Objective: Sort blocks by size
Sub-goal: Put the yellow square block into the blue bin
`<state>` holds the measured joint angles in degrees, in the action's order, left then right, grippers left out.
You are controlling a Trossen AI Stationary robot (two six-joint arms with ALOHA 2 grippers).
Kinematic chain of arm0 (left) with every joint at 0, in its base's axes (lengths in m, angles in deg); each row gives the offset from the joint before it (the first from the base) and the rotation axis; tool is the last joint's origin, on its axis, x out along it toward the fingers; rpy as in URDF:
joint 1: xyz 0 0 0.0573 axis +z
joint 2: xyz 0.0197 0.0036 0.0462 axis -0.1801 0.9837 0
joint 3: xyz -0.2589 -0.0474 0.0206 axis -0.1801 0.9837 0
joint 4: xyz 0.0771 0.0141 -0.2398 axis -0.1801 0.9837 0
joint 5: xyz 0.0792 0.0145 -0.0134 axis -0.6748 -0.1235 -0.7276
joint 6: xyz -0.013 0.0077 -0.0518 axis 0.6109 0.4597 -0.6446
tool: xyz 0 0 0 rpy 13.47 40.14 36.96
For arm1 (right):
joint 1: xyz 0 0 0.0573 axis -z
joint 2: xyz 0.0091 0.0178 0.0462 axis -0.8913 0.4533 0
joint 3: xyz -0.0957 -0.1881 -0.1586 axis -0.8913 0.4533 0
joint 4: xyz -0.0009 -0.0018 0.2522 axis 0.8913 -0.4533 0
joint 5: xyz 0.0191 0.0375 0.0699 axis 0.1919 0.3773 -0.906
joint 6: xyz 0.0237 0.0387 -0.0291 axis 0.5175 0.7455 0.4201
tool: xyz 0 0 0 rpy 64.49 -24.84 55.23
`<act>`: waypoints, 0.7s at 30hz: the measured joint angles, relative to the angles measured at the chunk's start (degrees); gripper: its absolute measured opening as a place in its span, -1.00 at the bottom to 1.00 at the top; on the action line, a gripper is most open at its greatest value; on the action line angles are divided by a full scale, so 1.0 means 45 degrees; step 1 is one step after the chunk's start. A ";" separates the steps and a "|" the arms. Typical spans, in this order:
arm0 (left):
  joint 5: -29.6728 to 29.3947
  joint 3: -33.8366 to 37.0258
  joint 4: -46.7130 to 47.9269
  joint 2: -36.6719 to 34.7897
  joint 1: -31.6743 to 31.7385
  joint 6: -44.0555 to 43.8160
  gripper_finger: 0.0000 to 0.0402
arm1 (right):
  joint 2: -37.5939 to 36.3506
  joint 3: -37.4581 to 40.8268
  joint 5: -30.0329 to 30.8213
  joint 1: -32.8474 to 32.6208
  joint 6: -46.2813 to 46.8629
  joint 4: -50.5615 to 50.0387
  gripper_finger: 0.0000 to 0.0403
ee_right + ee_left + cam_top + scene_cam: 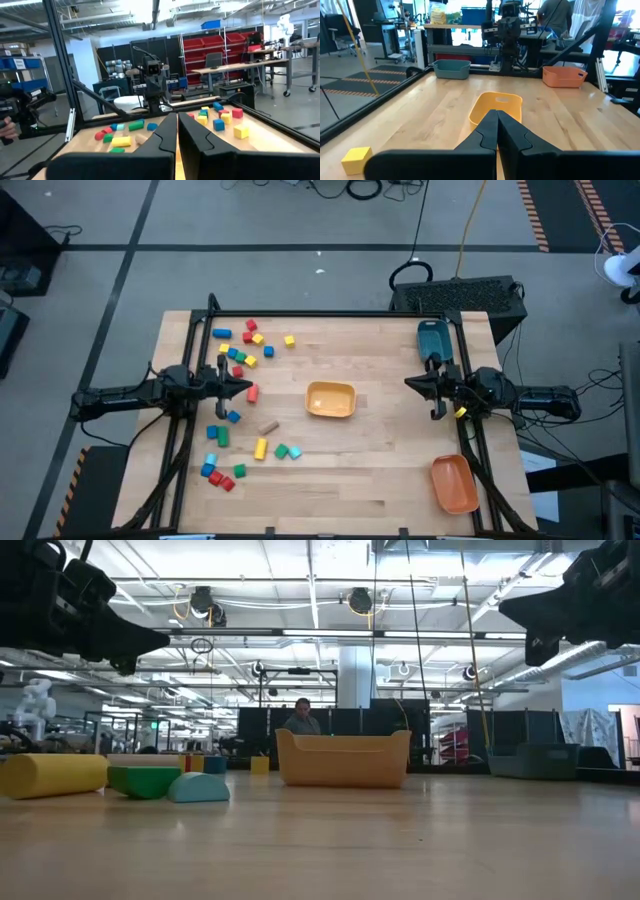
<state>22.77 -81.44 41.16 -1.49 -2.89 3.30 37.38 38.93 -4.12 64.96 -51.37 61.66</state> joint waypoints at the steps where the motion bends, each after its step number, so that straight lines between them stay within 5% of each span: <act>1: 0.0000 0.0005 -0.0015 0.0000 0.0000 -0.0005 -0.97 | 0.0000 0.0000 0.0000 -0.0001 0.0000 0.0002 -1.00; 10: 0.0000 0.0002 -0.0013 0.0000 0.0000 0.0008 -0.97 | 0.0295 0.0000 0.1474 0.0005 -0.0763 0.0587 -0.98; 21: -0.0753 0.0000 -0.0124 0.0000 0.0000 0.0680 -0.97 | 0.3453 0.0000 0.3380 0.0015 -0.0369 0.2449 -0.60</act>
<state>19.38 -81.44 40.60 -1.49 -2.89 6.36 52.91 38.93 11.09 65.02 -53.03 72.68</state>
